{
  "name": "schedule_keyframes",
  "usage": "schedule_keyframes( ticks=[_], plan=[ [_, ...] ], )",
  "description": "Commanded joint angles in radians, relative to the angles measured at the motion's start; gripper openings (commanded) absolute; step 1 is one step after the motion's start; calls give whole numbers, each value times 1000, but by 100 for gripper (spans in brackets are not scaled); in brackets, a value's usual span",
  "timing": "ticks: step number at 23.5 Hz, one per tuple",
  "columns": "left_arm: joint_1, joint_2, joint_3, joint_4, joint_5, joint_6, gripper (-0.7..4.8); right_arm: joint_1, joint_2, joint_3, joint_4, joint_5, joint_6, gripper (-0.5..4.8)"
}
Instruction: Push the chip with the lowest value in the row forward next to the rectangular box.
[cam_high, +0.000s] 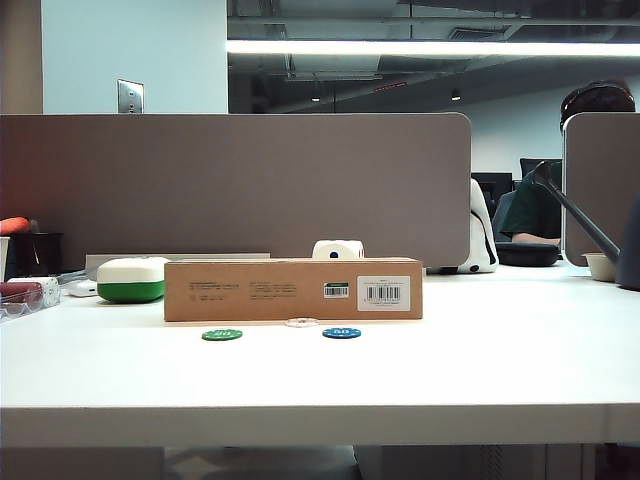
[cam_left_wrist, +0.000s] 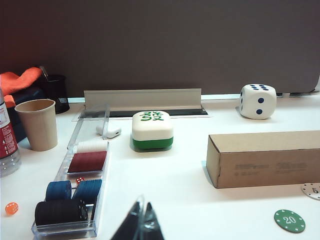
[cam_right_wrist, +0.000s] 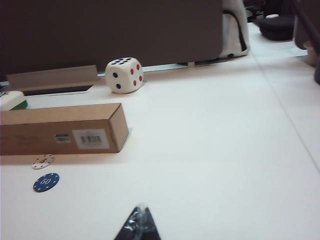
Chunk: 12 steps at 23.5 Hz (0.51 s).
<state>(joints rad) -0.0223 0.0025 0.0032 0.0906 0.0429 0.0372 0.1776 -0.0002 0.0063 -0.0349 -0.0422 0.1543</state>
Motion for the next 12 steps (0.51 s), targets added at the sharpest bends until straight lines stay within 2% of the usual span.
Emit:
schedule_keyframes(
  ticks=[1, 4, 7, 12],
  plan=[
    [-2, 0, 4, 8, 3, 8, -5, -89, 0, -5, 9, -66, 2, -6],
    [-2, 0, 4, 8, 3, 8, -5, -219, -1, -5, 10, -95, 3, -6],
    [-2, 0, 4, 8, 3, 8, -5, -295, -2, -5, 9, -120, -4, -6],
    [-2, 0, 4, 8, 3, 8, -5, -251, -2, -5, 9, -61, -35, -6]
  ],
)
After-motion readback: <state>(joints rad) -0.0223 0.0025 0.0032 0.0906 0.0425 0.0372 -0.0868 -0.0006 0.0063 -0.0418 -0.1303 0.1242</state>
